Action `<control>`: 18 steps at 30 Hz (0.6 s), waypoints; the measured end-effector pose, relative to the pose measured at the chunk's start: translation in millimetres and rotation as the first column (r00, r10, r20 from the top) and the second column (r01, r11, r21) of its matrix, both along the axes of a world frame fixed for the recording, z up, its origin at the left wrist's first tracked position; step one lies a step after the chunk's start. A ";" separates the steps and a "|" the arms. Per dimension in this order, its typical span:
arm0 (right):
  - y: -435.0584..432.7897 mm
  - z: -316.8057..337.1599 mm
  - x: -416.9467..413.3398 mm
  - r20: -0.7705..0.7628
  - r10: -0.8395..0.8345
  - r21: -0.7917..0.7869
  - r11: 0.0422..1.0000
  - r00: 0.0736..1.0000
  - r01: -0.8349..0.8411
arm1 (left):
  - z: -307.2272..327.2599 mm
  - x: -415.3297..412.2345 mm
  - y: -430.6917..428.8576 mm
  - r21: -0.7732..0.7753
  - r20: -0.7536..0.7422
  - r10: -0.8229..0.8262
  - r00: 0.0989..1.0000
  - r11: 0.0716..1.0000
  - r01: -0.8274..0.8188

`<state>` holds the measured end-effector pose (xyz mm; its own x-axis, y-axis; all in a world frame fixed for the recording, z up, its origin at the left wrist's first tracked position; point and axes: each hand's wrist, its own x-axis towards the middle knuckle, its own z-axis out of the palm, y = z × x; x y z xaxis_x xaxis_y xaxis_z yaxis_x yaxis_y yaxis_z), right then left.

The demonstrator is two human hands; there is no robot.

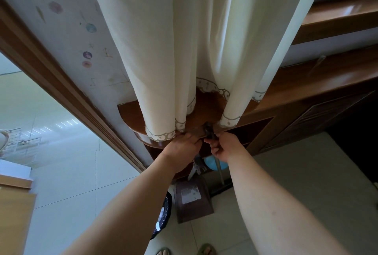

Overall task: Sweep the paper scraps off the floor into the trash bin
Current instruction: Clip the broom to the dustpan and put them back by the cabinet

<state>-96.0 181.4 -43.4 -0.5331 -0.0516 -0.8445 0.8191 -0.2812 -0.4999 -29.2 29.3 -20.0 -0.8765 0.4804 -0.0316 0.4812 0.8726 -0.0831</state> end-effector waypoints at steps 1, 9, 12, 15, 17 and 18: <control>1.0 0.1 0.8 -0.004 -0.001 0.002 1.000 1.000 0.001 | -2.5 -0.7 0.0 -0.010 0.026 0.009 1.000 1.000 -0.009; 10.3 -1.4 7.5 -0.020 0.024 0.041 0.999 1.000 -0.023 | -2.7 1.6 3.2 0.002 0.021 0.038 0.999 0.999 -0.038; 14.9 -0.1 10.0 -0.014 0.040 0.057 0.998 0.999 -0.039 | -0.6 5.8 6.2 0.022 0.005 0.048 0.999 0.999 -0.048; 18.4 2.5 13.3 -0.023 0.057 0.066 0.996 0.998 -0.056 | 2.1 11.2 8.2 0.051 0.007 0.077 0.997 0.996 -0.077; 21.0 4.8 17.1 -0.028 0.068 0.067 0.996 0.997 -0.066 | 3.5 16.6 8.9 0.053 0.015 0.088 0.996 0.995 -0.089; 22.0 6.3 18.2 -0.031 0.070 0.067 0.995 0.997 -0.068 | 4.8 18.2 9.7 0.054 0.025 0.092 0.995 0.994 -0.093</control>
